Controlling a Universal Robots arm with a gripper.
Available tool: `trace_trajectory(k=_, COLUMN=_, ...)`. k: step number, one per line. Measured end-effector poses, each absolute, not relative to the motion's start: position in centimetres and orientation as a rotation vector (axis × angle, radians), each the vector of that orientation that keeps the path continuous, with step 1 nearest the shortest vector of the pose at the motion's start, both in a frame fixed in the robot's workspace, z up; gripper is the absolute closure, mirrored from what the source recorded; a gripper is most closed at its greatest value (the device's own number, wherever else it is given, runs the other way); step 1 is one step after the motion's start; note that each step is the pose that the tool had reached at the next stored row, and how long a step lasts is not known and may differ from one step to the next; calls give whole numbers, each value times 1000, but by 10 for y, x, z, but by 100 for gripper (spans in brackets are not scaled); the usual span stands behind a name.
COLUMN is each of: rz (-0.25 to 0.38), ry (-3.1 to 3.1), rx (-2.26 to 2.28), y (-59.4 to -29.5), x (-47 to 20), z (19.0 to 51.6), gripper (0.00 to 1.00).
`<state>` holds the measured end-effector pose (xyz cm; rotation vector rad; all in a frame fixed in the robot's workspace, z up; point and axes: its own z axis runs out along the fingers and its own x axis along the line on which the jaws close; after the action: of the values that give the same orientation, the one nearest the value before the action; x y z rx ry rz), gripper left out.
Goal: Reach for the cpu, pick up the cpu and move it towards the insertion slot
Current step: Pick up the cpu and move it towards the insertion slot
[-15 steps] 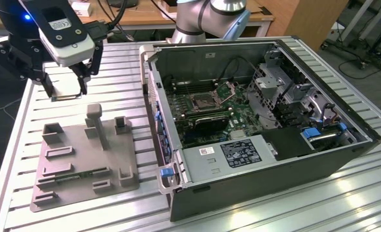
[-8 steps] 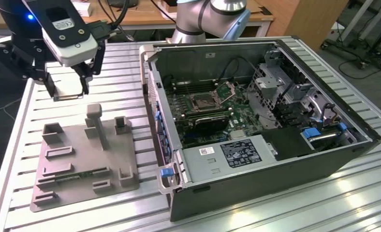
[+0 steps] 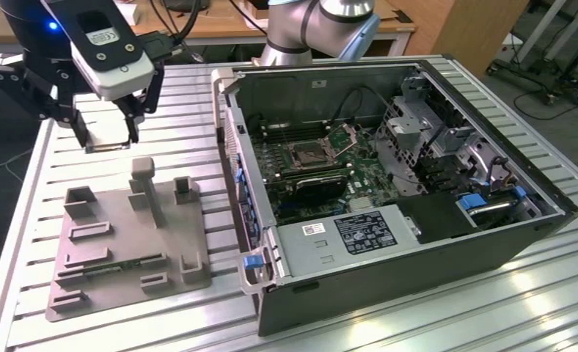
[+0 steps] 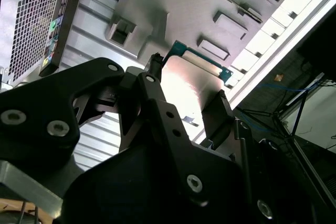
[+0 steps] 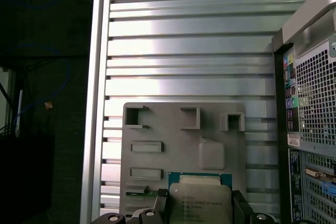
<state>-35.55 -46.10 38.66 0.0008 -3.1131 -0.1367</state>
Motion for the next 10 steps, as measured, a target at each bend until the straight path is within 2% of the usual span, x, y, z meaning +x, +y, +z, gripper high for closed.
trace_trajectory(k=10, rz=-137, ry=-3113, rx=1, y=-461, x=-352, z=387, gripper=45)
